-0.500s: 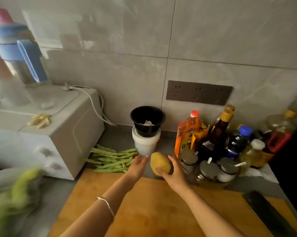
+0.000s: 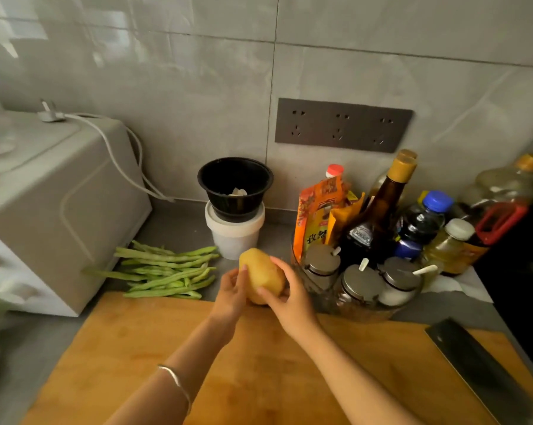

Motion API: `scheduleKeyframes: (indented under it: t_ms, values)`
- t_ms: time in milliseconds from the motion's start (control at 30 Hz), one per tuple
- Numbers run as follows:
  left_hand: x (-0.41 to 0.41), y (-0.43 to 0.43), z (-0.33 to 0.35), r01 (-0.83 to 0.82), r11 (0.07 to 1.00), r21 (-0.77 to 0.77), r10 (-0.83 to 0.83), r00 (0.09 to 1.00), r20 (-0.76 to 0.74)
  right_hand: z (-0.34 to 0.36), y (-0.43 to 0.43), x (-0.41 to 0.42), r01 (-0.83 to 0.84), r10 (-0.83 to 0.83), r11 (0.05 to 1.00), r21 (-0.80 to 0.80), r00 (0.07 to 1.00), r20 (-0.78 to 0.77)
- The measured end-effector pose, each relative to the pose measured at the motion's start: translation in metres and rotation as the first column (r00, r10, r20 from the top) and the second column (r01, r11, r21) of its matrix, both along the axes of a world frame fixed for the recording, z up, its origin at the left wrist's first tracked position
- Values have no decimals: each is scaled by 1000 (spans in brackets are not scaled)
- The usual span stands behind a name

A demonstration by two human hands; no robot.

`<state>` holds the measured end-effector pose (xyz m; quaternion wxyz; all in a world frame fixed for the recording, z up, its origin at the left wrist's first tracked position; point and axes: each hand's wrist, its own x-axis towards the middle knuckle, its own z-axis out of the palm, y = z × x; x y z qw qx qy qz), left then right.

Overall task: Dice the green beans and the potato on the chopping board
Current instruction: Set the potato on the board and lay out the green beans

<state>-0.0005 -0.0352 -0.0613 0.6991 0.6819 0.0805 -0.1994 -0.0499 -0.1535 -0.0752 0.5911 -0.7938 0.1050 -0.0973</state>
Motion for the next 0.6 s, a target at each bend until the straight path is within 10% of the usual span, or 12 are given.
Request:
scheduleKeyframes:
  t_ms: [233, 600]
  values:
    - [-79, -18, 69, 278, 959, 48, -282, 941, 188, 58, -45, -92, 29, -23, 981, 192, 999, -35]
    - [-184, -112, 36, 422, 905, 50, -424, 904, 54, 49, -133, -231, 210, -168, 958, 193, 962, -213]
